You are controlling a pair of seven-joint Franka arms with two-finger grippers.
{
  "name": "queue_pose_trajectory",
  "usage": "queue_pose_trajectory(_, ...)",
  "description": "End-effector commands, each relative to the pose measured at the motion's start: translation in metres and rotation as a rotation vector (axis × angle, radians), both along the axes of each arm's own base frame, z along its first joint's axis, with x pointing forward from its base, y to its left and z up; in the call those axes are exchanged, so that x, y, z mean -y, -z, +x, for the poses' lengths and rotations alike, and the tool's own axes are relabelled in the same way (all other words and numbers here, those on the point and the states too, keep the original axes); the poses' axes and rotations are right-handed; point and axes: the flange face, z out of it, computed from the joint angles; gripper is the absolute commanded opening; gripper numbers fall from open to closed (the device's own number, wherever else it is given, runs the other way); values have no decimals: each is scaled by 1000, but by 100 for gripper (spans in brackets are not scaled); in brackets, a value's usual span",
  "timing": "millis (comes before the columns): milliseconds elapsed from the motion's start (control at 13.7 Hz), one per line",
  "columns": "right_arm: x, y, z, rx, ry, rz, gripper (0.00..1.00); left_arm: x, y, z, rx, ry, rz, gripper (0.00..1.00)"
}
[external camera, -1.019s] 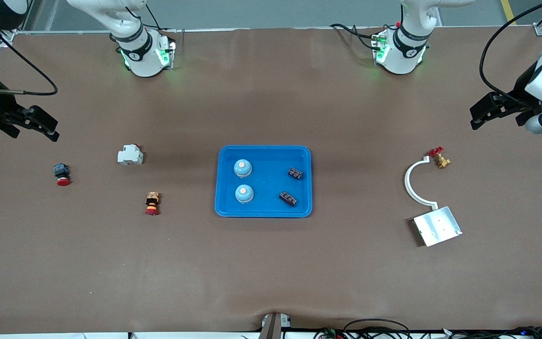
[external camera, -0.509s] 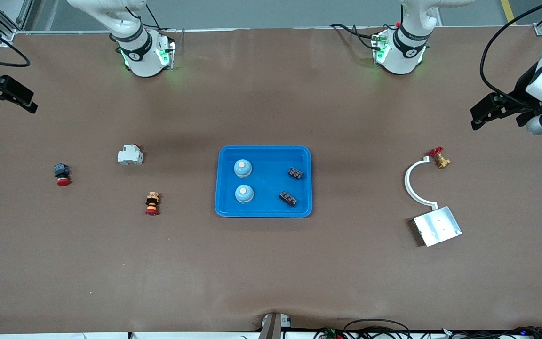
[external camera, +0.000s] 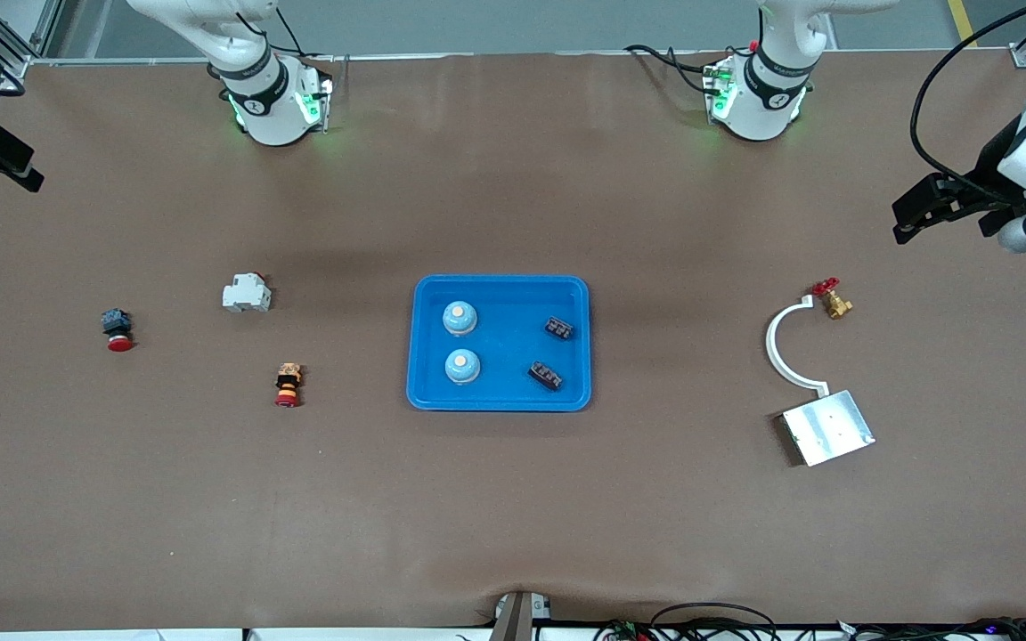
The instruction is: Place electrolytic capacitor and blue bell in tray
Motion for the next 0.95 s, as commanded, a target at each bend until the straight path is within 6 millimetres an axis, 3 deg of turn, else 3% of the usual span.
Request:
queue_pose_trajectory(0, 1, -9, 7, 8, 1, 2, 100, 3, -7, -3, -3, 6, -13, 100)
queue_pose_trajectory(291, -3, -7, 7, -4, -8, 3, 100, 6, -6, -3, -4, 27, -8, 100)
queue_pose_trajectory(582, 2, 9, 10, -55, 15, 101, 100, 5, -9, -4, -2, 23, -19, 100)
queue_pose_trajectory(873, 6, 19, 30, -8, 20, 93, 100, 9, -11, -9, -14, 29, -34, 100)
